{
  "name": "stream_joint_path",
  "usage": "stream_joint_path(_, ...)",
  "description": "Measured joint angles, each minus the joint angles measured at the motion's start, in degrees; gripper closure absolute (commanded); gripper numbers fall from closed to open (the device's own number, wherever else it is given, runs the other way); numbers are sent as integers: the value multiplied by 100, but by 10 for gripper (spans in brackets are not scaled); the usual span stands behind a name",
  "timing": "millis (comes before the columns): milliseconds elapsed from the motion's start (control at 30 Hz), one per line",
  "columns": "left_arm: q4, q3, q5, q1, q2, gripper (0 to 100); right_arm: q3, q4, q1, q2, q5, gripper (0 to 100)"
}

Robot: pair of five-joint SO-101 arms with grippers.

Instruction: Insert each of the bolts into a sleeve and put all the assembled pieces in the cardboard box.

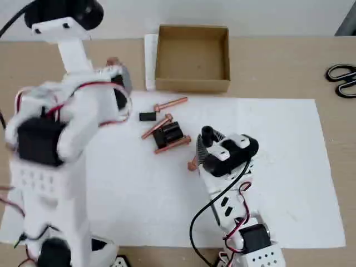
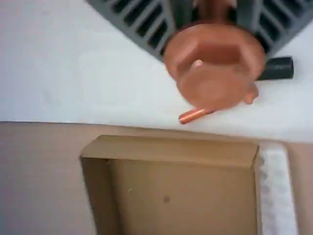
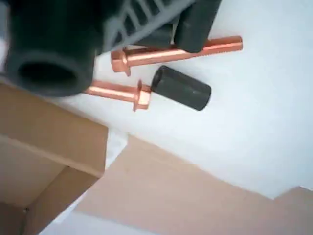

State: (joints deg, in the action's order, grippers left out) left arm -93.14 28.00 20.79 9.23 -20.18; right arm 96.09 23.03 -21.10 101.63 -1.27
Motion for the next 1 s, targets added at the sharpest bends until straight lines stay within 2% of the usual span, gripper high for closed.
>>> stream_joint_path(167, -44, -413, -343, -237, -1371, 994, 0, 0, 18, 0, 9, 989)
stream_joint_path(267, -62, -1222, -343, -308, -1749, 994, 0, 0, -26, 0, 9, 989)
stream_joint_path(333, 211, -1952, -255, -316, -1952, 994, 0, 0, -176, -9, 9, 989)
stream_joint_path(500, 1635, -3991, -220, 167, -2391, 994, 0, 0, -589, -9, 9, 989)
stream_joint_path(667, 3156, -5890, -202, 730, -2655, 994, 0, 62, -651, -9, 9, 995)
stream_joint_path(833, 4501, -7218, -202, 835, -2901, 994, 0, 378, -659, -9, 9, 994)
stream_joint_path(1000, 5380, -7930, -202, 844, -3147, 994, 0, 378, -695, -9, 26, 994)
